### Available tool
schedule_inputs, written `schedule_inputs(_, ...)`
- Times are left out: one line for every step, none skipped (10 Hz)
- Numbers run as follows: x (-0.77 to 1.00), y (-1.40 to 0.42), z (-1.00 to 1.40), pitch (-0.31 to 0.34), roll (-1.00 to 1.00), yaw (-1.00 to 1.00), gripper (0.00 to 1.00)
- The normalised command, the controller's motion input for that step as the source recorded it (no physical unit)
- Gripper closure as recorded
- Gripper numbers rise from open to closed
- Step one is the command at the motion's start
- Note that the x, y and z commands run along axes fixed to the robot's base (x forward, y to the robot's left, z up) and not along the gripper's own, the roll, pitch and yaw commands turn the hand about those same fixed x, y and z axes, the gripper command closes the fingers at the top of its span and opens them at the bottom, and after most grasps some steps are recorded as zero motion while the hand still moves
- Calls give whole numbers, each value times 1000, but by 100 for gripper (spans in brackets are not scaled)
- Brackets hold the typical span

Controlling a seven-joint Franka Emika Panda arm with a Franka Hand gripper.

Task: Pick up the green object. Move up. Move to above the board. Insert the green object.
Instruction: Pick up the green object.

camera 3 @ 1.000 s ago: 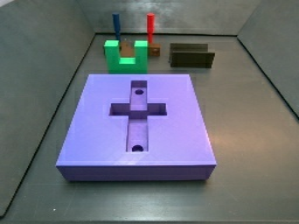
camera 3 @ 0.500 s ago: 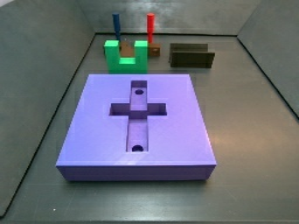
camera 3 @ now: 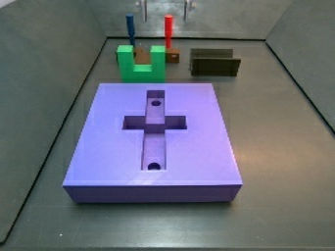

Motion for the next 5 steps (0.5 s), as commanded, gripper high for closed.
schedule_inputs(0,-237,-266,0,0,0,0)
schedule_inputs(-74,-346,-289,0,81,0,0)
schedule_inputs(0,-460,-271,0,69,0,0)
schedule_inputs(0,-417,-254,0,96,0,0)
schedule_inputs(63,-283,-243,0,76,0,0)
